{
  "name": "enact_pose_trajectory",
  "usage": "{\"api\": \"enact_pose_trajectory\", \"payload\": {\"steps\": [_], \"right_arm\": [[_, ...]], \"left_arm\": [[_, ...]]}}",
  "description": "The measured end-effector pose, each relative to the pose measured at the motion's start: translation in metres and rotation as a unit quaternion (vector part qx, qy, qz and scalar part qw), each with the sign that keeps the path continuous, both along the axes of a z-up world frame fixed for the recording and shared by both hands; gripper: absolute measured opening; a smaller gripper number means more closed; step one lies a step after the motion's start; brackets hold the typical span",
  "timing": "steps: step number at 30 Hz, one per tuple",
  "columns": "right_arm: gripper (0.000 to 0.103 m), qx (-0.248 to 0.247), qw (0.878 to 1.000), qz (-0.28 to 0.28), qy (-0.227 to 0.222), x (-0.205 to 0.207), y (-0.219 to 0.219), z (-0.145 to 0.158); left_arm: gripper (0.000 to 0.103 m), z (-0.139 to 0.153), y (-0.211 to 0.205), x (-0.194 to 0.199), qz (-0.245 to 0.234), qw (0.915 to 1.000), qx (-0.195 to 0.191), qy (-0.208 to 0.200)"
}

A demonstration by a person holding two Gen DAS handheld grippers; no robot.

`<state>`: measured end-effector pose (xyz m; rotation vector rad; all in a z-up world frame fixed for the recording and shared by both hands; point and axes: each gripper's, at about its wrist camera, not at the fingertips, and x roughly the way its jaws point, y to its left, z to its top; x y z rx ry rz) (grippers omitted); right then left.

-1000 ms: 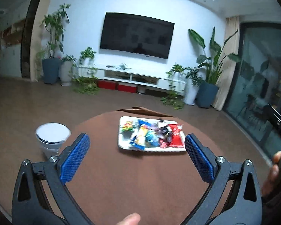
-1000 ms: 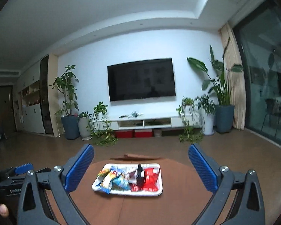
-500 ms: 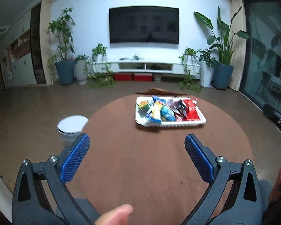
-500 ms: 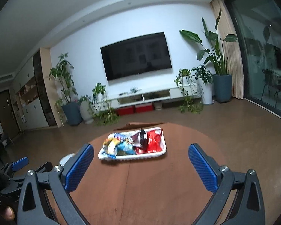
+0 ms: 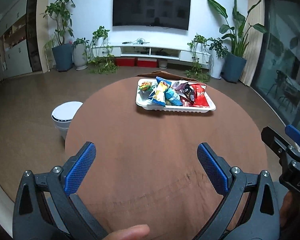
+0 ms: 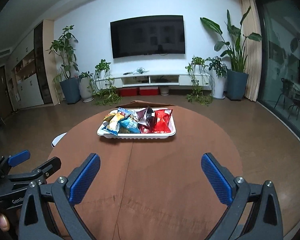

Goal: Organize snacks

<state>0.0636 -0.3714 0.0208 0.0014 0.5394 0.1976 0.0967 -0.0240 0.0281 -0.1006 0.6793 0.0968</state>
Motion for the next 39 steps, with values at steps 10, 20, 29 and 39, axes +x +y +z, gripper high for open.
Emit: {"api": "enact_pose_trajectory", "payload": {"steps": [10, 20, 29, 39], "right_arm": [[0.103, -0.002, 1.0, -0.01, 0.028, 0.005, -0.004, -0.011], [0.103, -0.003, 0.999, -0.01, 0.037, 0.004, -0.004, -0.012], [0.103, -0.001, 0.999, -0.011, 0.045, 0.007, -0.007, -0.015], [0.103, -0.002, 0.999, -0.011, 0.05, 0.009, -0.009, -0.017]], "left_arm": [[0.103, -0.013, 0.002, 0.011, -0.003, 0.9999, 0.001, 0.016], [0.103, -0.014, 0.002, 0.01, -0.007, 0.9998, 0.002, 0.021], [0.103, -0.018, 0.0, 0.014, -0.008, 0.9997, 0.004, 0.024], [0.103, -0.026, -0.001, 0.017, -0.006, 0.9996, 0.003, 0.029]]}}
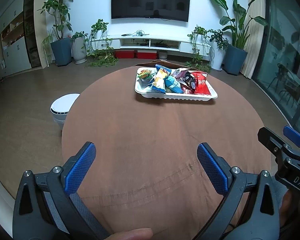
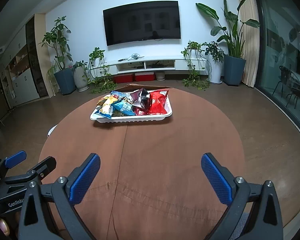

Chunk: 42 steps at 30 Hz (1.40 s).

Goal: Organize snacks

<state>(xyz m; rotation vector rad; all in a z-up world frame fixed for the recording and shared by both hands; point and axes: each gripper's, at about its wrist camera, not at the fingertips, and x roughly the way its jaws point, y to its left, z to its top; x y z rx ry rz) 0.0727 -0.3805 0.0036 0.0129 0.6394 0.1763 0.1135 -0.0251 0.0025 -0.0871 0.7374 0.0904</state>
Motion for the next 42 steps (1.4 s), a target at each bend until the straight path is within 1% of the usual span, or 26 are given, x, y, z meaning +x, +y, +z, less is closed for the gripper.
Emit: {"api": "enact_pose_trajectory", "payload": {"steps": [8, 42], "right_arm": [[0.103, -0.002, 1.0, 0.0, 0.004, -0.0005, 0.0002, -0.0052], [0.103, -0.003, 1.0, 0.001, 0.006, -0.0028, 0.0016, -0.0052]], "left_arm": [[0.103, -0.0026, 0.0005, 0.0012, 0.0, 1.0, -0.002, 0.003], [0.103, -0.005, -0.0008, 0.002, 0.003, 1.0, 0.001, 0.005]]}}
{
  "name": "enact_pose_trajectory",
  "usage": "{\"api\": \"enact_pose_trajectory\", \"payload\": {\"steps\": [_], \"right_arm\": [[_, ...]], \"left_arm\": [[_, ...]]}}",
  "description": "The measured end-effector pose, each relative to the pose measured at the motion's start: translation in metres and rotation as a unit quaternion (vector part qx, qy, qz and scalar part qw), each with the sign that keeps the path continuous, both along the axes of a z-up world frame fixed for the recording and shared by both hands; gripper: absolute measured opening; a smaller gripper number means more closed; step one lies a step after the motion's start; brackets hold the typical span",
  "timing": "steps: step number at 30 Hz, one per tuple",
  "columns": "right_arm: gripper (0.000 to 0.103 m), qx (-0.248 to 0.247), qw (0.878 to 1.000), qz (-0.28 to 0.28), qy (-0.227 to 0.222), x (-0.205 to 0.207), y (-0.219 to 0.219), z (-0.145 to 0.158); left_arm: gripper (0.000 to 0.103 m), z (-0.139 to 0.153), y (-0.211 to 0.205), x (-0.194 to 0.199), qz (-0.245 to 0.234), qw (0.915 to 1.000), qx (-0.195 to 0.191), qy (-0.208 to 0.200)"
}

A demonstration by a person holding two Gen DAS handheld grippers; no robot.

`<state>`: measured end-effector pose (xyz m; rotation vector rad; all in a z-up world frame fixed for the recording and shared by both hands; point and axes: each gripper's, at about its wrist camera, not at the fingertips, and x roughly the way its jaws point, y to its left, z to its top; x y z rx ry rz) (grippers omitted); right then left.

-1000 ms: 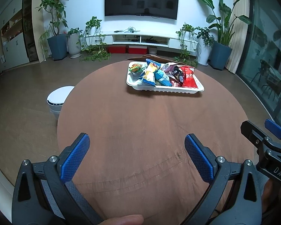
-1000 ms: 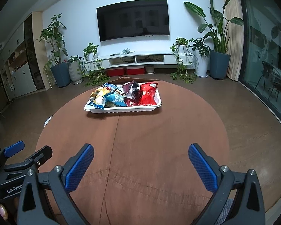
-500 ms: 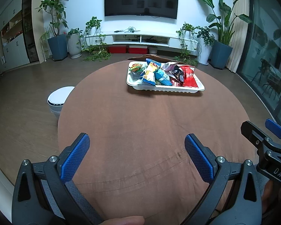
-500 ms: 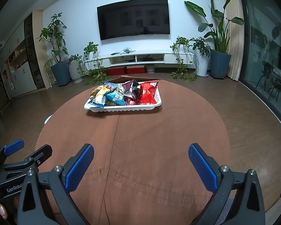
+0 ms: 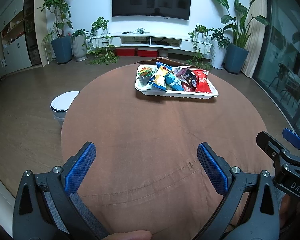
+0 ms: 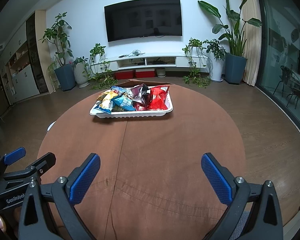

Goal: Organize snacks

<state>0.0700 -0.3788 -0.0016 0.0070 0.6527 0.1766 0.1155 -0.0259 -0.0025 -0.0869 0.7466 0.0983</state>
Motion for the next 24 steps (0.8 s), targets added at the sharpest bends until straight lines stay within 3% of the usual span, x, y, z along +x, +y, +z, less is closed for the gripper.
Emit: {"api": "enact_pose_trajectory", "payload": {"steps": [16, 24], "right_arm": [[0.103, 0.0, 1.0, 0.0, 0.001, -0.0015, 0.001, -0.0001], [0.103, 0.001, 1.0, 0.001, 0.003, -0.0022, 0.0006, -0.0002]], "left_arm": [[0.103, -0.0066, -0.0044, 0.0051, 0.005, 0.9998, 0.012, 0.016], [0.103, -0.0034, -0.0072, 0.005, -0.009, 0.9999, 0.007, 0.003]]}}
